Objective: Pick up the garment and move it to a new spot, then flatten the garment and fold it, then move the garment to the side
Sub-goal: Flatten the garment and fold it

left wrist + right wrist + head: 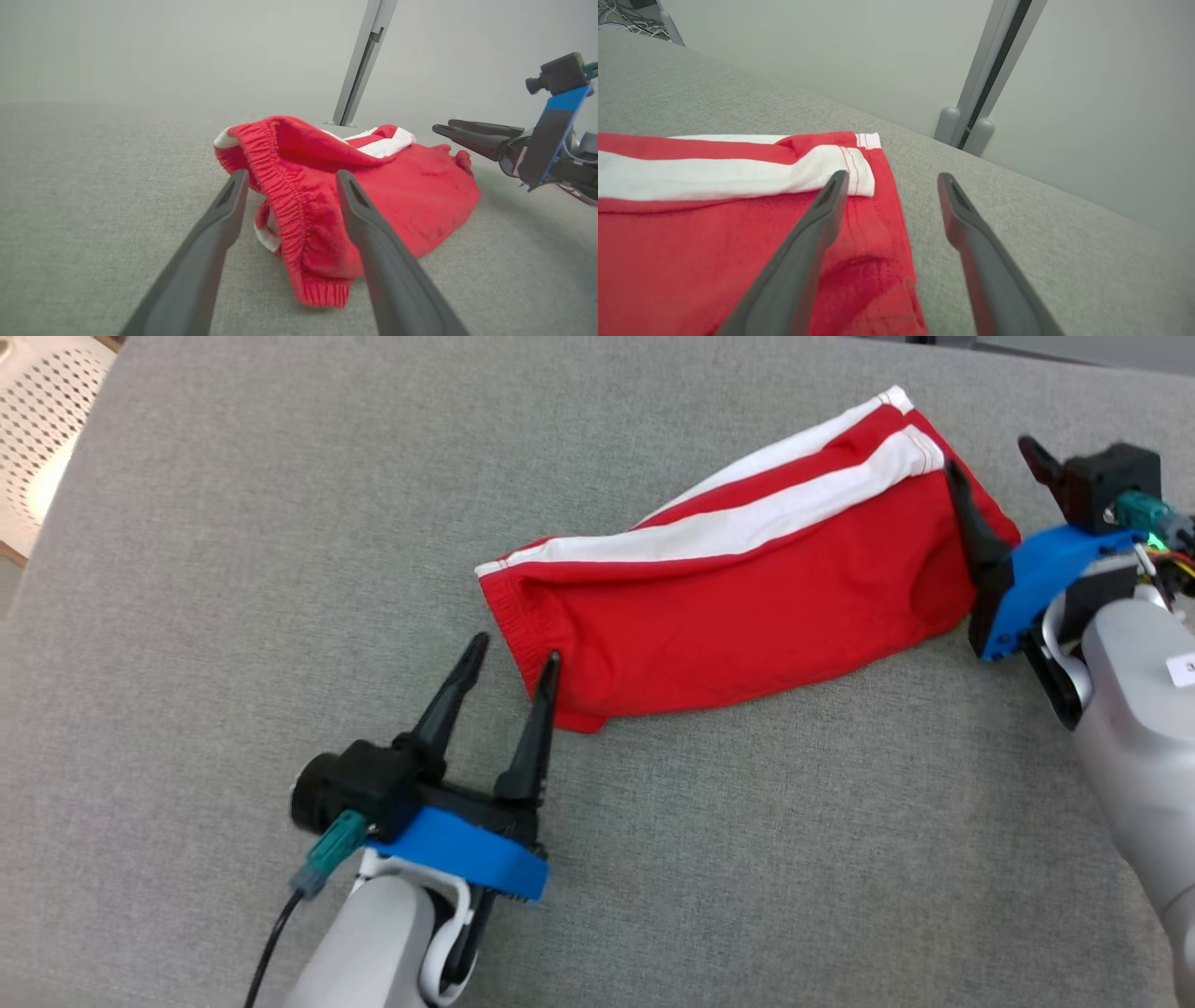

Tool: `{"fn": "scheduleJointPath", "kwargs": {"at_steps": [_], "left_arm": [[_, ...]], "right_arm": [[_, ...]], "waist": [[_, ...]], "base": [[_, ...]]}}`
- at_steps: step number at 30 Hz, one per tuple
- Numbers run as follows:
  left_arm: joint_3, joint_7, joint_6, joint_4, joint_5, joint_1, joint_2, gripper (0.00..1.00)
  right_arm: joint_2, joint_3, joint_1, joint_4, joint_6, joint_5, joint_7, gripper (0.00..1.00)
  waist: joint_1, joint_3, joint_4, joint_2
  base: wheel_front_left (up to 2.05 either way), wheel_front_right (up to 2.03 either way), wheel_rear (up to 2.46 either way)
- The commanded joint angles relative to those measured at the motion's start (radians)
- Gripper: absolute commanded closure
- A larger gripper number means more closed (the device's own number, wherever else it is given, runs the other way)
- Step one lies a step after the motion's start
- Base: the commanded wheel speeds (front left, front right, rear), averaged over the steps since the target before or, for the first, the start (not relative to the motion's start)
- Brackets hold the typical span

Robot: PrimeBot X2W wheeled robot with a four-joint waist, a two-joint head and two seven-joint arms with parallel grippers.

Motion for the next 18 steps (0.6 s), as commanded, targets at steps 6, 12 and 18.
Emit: {"fn": "scheduleJointPath", "kwargs": {"at_steps": [6, 12, 18], "left_arm": [[0.153, -0.004, 0.017, -0.102, 0.056, 0.082, 0.006, 0.0], [0.276, -0.004, 0.042, -0.184, 0.111, 0.112, -0.002, 0.0], [0.321, -0.004, 0.069, -0.224, 0.137, 0.131, -0.004, 0.0]], "right_arm": [[-0.031, 0.013, 0.035, 0.044, 0.0, 0.018, -0.006, 0.0], [-0.029, 0.027, 0.019, 0.09, 0.0, 0.031, 0.009, 0.0], [-0.032, 0.037, 0.001, 0.128, 0.0, 0.043, 0.027, 0.0]], "waist": [[0.0, -0.025, 0.022, -0.0001], [0.0, -0.023, 0.038, -0.0001], [0.0, -0.021, 0.059, -0.0001]], "base": [[0.0, 0.0, 0.0], [0.0, 0.0, 0.0], [0.0, 0.0, 0.0]]}}
